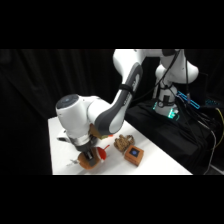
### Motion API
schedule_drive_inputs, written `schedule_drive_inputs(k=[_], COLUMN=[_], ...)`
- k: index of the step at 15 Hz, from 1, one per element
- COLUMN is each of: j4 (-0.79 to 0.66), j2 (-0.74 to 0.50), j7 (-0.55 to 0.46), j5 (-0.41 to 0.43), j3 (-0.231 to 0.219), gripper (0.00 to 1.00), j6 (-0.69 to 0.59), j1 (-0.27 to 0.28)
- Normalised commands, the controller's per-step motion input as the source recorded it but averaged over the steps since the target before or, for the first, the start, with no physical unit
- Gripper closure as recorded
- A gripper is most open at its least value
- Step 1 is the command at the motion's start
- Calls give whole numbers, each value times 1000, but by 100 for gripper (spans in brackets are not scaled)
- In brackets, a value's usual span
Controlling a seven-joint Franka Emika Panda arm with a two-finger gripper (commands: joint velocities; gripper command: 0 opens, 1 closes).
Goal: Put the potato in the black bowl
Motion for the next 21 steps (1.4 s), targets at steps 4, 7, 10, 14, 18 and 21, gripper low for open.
schedule_drive_inputs(k=[4,7,10,14,18,21], j4=[-154,-112,-164,-203,-178,-41], j2=[-491,-326,-266,-217,-101,108], j7=[115,83,18,-56,-94,-124], j5=[-84,-95,-65,-5,42,92], j3=[-68,-55,-53,-35,-4,14], gripper=[95,95,96,96,96,96], j6=[-298,-204,-89,-25,29,71], j1=[24,-54,-157,-198,-137,-106])
